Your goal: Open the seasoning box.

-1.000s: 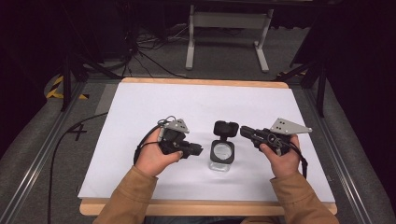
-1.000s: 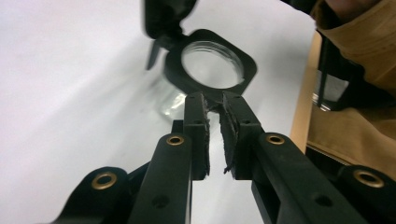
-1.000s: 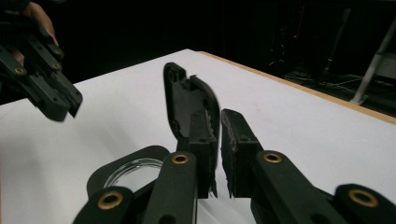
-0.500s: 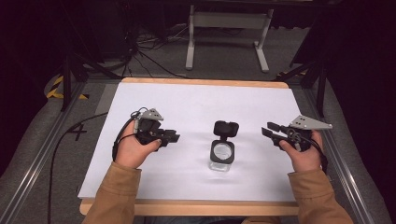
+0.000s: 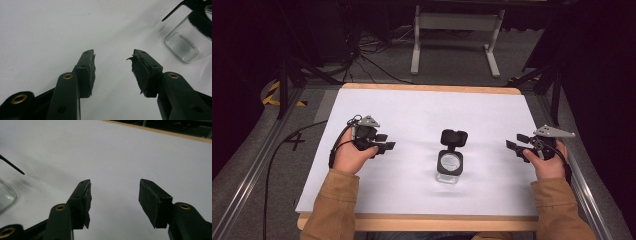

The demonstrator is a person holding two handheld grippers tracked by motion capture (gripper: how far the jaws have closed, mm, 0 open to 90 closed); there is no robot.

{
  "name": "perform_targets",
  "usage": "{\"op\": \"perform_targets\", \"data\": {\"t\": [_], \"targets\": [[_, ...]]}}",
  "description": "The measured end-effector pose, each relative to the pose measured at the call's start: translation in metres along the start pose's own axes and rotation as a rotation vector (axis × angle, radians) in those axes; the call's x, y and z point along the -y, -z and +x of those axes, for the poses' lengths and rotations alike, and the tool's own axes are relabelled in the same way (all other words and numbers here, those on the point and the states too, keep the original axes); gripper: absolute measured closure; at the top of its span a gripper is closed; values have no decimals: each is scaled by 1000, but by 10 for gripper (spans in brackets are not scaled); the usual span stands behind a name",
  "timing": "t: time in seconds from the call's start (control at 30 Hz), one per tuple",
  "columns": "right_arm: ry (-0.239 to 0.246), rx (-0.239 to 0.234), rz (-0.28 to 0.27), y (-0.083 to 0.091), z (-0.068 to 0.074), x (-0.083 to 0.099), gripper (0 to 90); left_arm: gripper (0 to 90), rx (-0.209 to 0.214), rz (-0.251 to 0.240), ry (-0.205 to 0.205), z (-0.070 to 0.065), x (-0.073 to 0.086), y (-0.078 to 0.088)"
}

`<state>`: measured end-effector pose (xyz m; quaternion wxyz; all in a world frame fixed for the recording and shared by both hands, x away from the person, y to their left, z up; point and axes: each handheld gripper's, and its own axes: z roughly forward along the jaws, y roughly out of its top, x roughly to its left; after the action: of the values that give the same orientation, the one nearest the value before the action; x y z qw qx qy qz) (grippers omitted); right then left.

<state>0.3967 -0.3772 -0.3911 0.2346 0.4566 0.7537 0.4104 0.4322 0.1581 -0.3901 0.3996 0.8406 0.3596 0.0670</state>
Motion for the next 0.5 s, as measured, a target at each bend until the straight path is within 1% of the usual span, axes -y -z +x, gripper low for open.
{"op": "perform_targets", "data": {"t": [0.03, 0.07, 0.1, 0.17, 0.23, 0.27, 0.33, 0.37, 0.4, 0.43, 0.47, 0.5], "targets": [[0, 0, 0, 0, 0, 0, 437, 505, 0, 0, 0, 0, 0, 0], [-1, 10, 26, -4, -5, 5, 427, 491, 1, 4, 2, 2, 2, -2], [-9, 13, 32, -6, -7, 8, 425, 480, 0, 16, -14, 7, 5, -7], [-15, 18, 53, -11, -11, 13, 410, 471, 0, 31, -10, 10, 7, -12], [-18, 20, 62, -13, -13, 15, 407, 467, -5, 32, -6, 11, 9, -14], [-23, 22, 79, -16, -16, 19, 403, 455, -11, 47, -4, 13, 11, -18], [-28, 22, 82, -18, -16, 20, 400, 442, -7, 53, 1, 14, 12, -20], [-32, 23, 84, -19, -17, 22, 398, 442, -12, 62, -11, 15, 13, -22], [-30, 23, 86, -20, -17, 23, 398, 428, -12, 76, -8, 15, 14, -24], [-24, 28, 84, -24, -18, 26, 398, 405, -24, 88, -27, 15, 14, -26], [-20, 28, 83, -26, -18, 28, 398, 404, -25, 121, -37, 13, 15, -30], [-20, 28, 83, -26, -18, 28, 398, 402, -25, 121, -37, 13, 15, -30]]}}
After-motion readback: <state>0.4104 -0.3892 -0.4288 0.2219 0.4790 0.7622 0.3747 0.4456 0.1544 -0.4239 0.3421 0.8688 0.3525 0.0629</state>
